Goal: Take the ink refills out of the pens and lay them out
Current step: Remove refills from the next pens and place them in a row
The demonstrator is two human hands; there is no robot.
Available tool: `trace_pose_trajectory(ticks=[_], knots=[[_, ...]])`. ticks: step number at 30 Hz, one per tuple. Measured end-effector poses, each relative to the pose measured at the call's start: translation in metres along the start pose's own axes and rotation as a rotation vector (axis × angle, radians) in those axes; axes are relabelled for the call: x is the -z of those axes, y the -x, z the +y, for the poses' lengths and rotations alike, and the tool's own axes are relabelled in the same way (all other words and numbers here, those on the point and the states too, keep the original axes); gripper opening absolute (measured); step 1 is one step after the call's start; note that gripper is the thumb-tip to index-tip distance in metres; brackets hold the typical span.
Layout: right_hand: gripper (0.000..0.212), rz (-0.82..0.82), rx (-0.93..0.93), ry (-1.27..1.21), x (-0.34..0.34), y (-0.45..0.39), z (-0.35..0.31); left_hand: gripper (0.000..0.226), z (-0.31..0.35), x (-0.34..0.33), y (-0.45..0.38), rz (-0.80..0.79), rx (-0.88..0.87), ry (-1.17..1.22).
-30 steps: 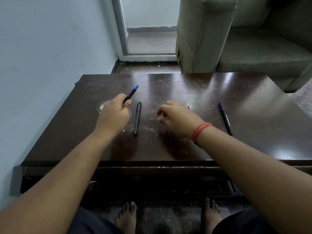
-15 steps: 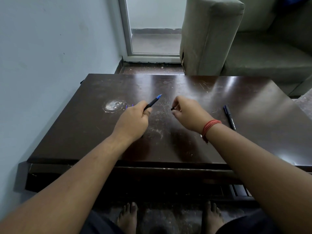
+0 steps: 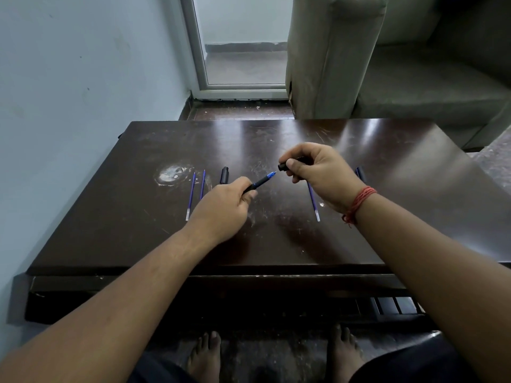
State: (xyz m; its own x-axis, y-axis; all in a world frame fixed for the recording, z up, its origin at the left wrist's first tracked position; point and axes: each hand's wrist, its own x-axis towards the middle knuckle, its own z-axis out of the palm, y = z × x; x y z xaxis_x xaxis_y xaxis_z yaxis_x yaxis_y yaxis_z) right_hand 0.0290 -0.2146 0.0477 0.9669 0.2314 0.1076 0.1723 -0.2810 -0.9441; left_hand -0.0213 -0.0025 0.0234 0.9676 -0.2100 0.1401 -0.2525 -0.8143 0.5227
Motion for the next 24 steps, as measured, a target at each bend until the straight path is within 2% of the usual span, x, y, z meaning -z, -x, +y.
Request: trace_pose_trajectory(ticks=[9,14,24], knots=[[0.014,-0.077,0.035,0.159,-0.003,0.001,-0.003,0.016,0.002,-0.001,0.001,-0.024,-0.015,0.000],[0.009,-0.117,0.043,0.134,-0.018,0.006,-0.005,0.017,0.007,-0.002,0.004,-0.018,-0.040,0.022],[0.009,0.042,0.046,0.117,-0.055,0.016,-0.011,0.018,0.007,-0.002,0.006,0.039,-0.016,0.110]])
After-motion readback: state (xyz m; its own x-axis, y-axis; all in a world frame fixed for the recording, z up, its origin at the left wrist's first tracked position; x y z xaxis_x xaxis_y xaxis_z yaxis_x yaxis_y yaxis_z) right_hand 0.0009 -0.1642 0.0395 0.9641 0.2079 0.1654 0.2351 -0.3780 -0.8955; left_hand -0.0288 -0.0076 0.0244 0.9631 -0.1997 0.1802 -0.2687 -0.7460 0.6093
